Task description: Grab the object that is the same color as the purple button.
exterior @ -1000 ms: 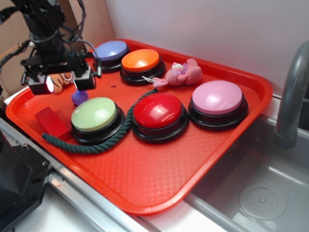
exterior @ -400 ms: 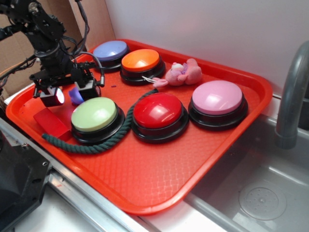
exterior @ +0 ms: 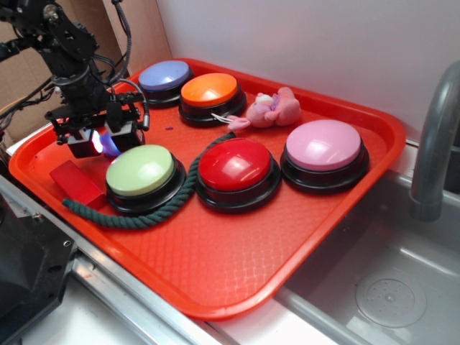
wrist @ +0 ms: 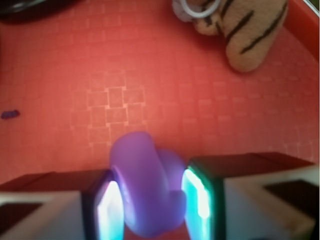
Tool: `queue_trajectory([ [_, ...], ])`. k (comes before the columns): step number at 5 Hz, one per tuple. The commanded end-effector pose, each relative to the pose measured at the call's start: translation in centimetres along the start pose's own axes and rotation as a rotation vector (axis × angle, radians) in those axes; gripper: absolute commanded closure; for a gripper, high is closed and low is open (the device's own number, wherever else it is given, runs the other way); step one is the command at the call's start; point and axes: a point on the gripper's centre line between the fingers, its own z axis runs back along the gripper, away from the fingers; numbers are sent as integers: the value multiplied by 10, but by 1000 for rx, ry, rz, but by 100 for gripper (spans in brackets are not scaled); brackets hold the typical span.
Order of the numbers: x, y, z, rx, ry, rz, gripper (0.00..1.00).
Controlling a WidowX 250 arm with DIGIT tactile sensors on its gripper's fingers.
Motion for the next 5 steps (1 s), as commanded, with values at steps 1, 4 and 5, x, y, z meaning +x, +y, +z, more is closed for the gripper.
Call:
queue_trajectory([
  [1,20,-13,70,-37,-43,-176,100],
  [4,3,-62,165,-85,44,-514,100],
  [5,5,-56,160,-80,55,-472,100],
])
